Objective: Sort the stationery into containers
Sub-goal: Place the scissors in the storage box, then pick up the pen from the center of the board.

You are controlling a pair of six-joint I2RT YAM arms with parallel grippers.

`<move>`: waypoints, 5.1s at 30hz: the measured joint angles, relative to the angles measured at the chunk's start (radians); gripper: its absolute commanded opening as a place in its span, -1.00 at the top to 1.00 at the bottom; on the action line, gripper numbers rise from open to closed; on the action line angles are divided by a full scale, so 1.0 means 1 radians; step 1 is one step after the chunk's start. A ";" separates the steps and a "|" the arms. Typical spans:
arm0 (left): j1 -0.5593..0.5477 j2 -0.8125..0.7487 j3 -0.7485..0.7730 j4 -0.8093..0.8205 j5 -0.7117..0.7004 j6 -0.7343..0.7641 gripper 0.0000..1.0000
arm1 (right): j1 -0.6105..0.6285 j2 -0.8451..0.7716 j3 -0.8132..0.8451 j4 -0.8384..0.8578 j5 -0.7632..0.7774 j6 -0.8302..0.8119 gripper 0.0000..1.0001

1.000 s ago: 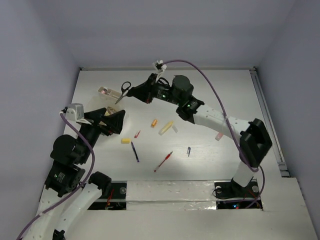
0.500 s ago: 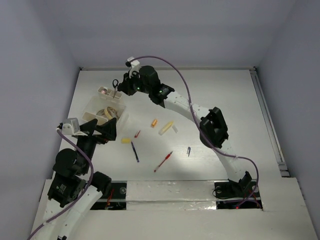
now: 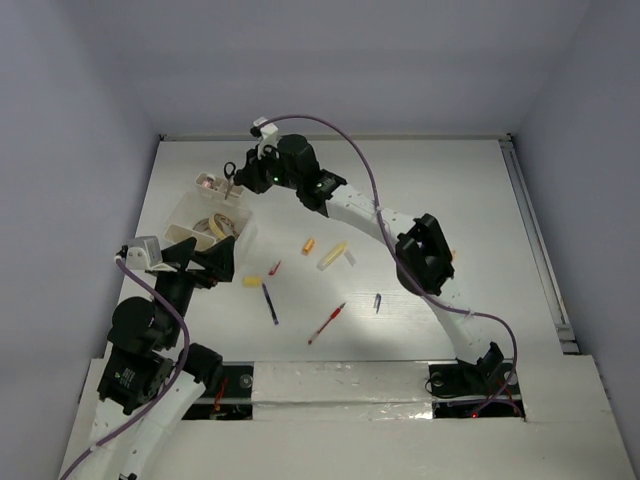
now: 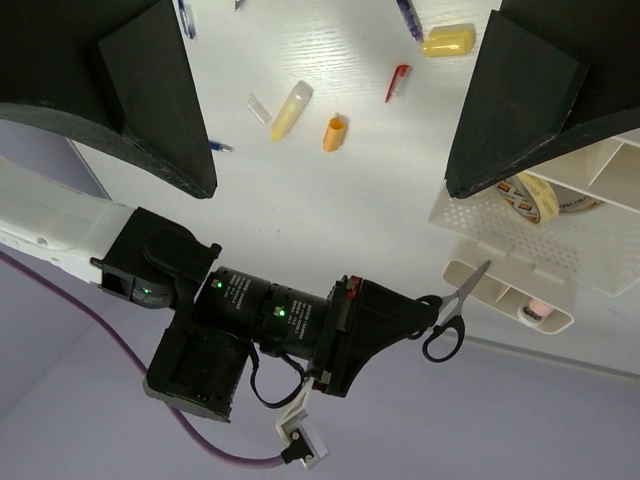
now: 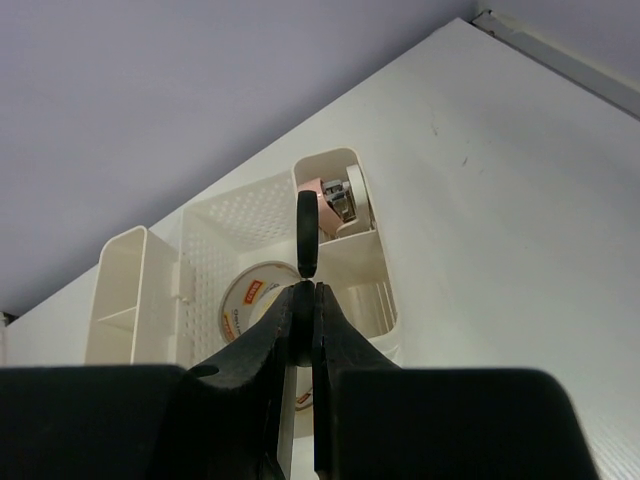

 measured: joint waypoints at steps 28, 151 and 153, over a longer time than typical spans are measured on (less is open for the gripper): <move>0.019 0.000 -0.001 0.000 0.041 0.011 -0.98 | -0.079 -0.064 -0.175 0.260 -0.102 0.224 1.00; 0.076 0.267 -0.016 0.037 0.356 0.059 -0.97 | -0.424 -0.612 -0.985 -0.539 0.401 -0.167 -0.26; 0.076 0.275 -0.016 0.037 0.358 0.059 -0.97 | -0.423 -0.607 -0.971 -0.564 0.376 -0.213 -0.31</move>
